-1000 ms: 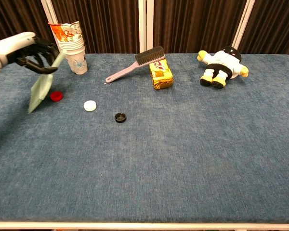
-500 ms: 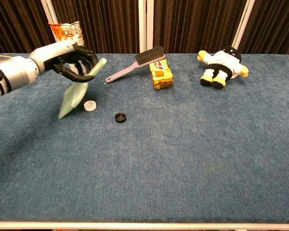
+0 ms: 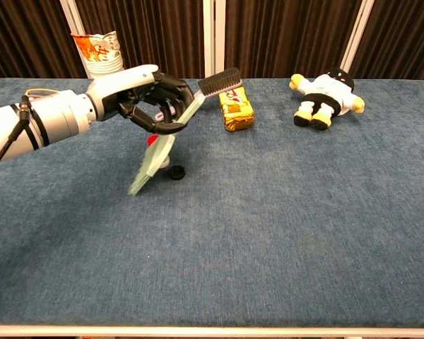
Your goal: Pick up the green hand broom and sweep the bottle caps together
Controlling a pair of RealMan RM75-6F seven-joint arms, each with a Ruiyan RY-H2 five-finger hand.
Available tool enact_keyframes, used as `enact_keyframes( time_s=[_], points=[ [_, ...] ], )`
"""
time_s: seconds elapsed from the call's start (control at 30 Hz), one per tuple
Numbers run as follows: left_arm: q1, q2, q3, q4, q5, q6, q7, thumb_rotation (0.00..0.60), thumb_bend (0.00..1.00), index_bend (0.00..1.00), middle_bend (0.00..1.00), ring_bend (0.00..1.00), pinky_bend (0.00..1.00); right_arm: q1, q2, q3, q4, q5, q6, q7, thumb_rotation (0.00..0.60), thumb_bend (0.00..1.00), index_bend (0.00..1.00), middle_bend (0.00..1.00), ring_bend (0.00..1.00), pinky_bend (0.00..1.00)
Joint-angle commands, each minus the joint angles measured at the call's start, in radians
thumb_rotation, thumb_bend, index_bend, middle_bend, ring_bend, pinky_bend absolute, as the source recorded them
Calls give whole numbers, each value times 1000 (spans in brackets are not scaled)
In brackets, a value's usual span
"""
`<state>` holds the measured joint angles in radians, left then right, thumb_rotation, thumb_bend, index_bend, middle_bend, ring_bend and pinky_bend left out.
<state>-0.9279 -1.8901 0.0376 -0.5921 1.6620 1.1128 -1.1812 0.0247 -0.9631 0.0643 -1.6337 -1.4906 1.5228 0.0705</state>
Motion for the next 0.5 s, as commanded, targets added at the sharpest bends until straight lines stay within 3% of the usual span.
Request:
enact_keyframes(
  time_s=[0.03,0.33,0.5],
  points=[
    [-9,50,-18,-71,-10,19,-13,600,475,552,587,429,474,0,-3,0,8,-2,1,8,600,297,0,54,0,0],
    [-10,57,-148,-50,-176,-94,27,600,478,553,588,429,473,3,-11,1,25,-10,-2,23,600,297,0,55,0,0],
    [-19,17,-168,19,-213,-167,49,600,479,554,588,429,453,2,-10,0,28,-8,-5,26,600,298,0,58,0,0]
  ],
)
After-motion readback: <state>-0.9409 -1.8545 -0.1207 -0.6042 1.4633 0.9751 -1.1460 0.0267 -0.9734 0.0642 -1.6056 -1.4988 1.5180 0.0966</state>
